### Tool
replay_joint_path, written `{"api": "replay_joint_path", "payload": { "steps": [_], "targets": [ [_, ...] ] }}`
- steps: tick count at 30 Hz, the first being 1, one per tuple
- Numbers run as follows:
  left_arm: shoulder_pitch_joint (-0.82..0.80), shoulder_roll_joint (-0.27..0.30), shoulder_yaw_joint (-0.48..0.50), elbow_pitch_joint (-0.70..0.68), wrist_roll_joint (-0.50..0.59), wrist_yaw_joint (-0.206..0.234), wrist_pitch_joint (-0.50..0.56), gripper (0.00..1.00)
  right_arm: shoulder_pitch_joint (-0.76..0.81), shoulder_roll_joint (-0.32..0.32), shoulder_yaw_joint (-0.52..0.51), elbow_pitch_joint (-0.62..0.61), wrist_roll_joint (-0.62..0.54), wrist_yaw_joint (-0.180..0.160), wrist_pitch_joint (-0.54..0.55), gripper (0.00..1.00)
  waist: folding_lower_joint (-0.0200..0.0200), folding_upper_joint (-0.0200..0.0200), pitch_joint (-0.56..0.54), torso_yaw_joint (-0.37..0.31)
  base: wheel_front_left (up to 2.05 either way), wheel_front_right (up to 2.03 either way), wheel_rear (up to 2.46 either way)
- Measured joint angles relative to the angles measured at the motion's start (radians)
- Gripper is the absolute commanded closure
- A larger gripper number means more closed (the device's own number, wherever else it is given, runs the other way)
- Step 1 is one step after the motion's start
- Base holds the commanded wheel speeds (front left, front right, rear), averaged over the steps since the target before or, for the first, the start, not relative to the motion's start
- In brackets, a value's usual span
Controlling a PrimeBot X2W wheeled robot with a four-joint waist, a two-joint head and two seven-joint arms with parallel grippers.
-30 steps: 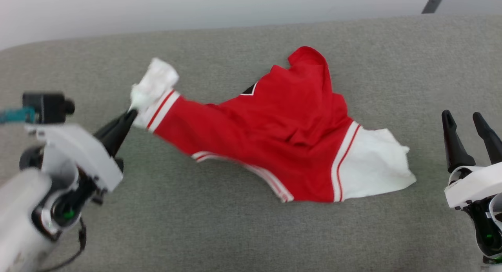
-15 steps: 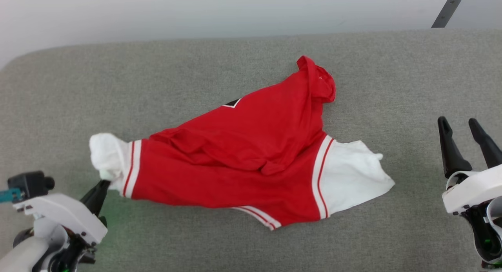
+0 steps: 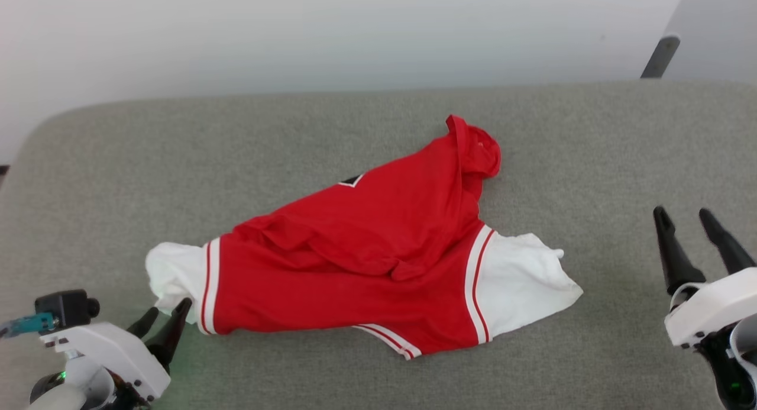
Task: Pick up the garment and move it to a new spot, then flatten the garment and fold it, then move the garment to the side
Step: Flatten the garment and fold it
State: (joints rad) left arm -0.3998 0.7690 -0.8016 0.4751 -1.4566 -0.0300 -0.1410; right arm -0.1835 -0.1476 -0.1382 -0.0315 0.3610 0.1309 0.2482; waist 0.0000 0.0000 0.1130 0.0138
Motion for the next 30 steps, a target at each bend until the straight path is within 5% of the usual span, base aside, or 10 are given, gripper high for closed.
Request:
{"api": "replay_joint_path", "payload": {
  "steps": [11,17,24,30],
  "targets": [
    [0.066,0.068,0.018,-0.083,0.098,0.035,-0.103,0.0,0.062,-0.013,0.033,0.024,0.021,0.0,0.064,0.0,0.0,0.0,-0.1,0.027,0.0,0.0,0.0],
    [0.149,0.088,0.174,-0.203,0.253,0.111,-0.12,0.0,0.098,-0.014,0.043,0.034,0.044,0.0,0.115,0.0,0.0,0.0,-0.131,0.062,0.0,0.0,0.0],
    [0.354,-0.023,0.499,-0.377,0.509,0.171,-0.123,0.0,0.132,-0.022,0.034,0.049,0.052,0.0,0.167,0.0,-0.0001,0.0,-0.149,0.106,0.0,0.0,0.0],
    [0.499,-0.142,0.669,-0.457,0.678,0.151,-0.123,0.0,0.139,-0.028,0.026,0.079,0.05,0.0,0.226,0.0,0.0,0.0,-0.157,0.139,0.0,0.0,0.0]
  ]
}}
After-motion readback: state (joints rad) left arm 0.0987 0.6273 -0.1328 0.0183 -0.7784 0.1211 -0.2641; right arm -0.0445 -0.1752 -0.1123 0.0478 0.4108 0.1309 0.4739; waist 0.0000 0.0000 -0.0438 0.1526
